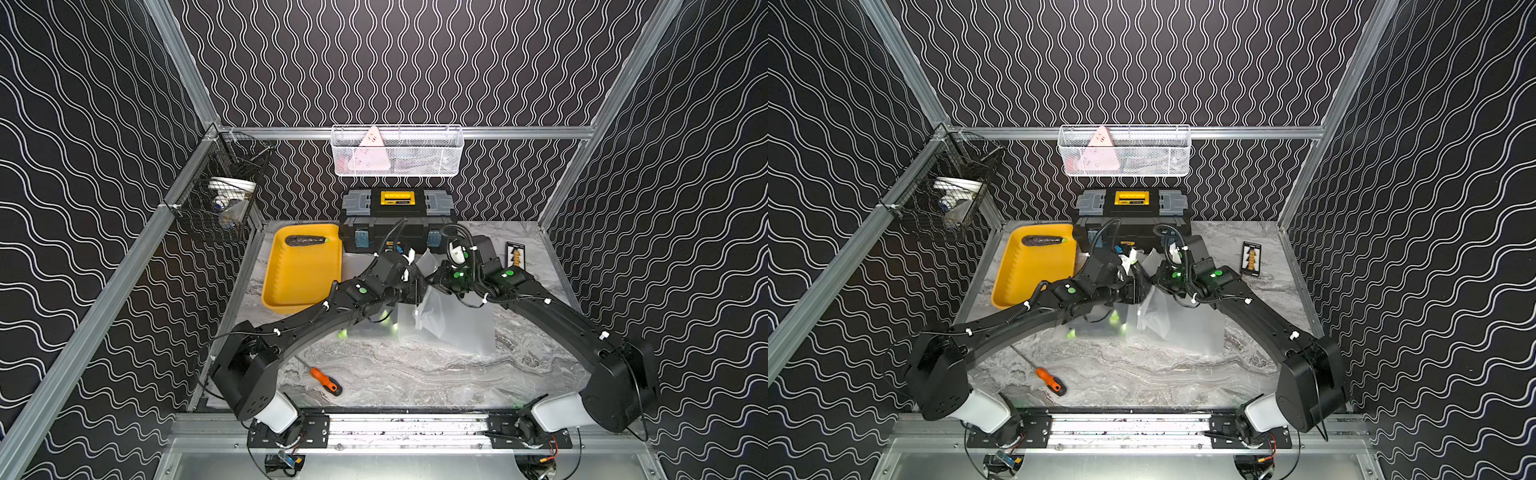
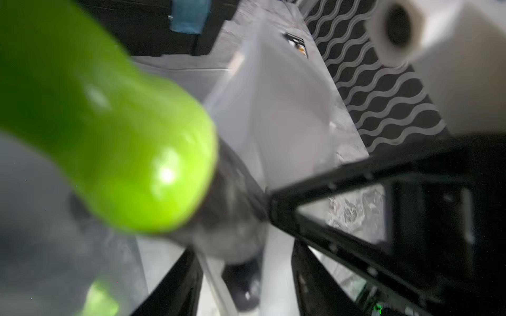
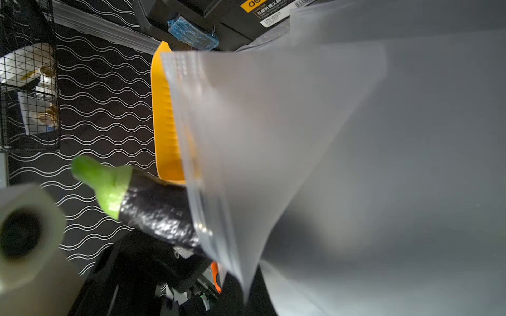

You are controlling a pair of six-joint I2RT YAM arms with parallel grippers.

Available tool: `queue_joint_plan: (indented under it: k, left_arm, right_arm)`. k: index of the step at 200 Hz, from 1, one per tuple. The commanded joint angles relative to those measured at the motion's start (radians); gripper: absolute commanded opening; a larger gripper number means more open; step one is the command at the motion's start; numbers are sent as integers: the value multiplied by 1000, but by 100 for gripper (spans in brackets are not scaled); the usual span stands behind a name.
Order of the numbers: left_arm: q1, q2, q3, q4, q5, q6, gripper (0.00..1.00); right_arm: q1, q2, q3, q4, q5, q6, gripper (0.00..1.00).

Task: Place the eggplant in a zip-top bag and seal the zipper
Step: Place the eggplant in the zipper food storage bag, then pick up the eggplant from the basket.

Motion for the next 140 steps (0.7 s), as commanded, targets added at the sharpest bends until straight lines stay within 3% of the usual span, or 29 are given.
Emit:
queue_joint_plan:
  k: [1,23,74,109,122,140]
  left_arm:
    - [18,-22,8,28,98,39,71]
    - [79,-63,-17,60,136,-6,79]
    - [218,-105,-40,108,225,-74,80]
    - [233,-74,-52,122,226,-85,71]
    - [232,-63,-41,80,178,-68,69]
    - [240,-51,1,-54,-6,-43,72]
  right_arm:
    - [-3,-11,2,-1,3,-17,4]
    - [-4,-15,-13,-7,9,-26,4]
    - [-5,-17,-28,-18,20,-48,4]
    - [-7,-25,-15,-30,23,-59,4]
    - [-7,-27,-6,-46,42,-72,4]
    - [-12,-27,-3,-64,70,-86,4]
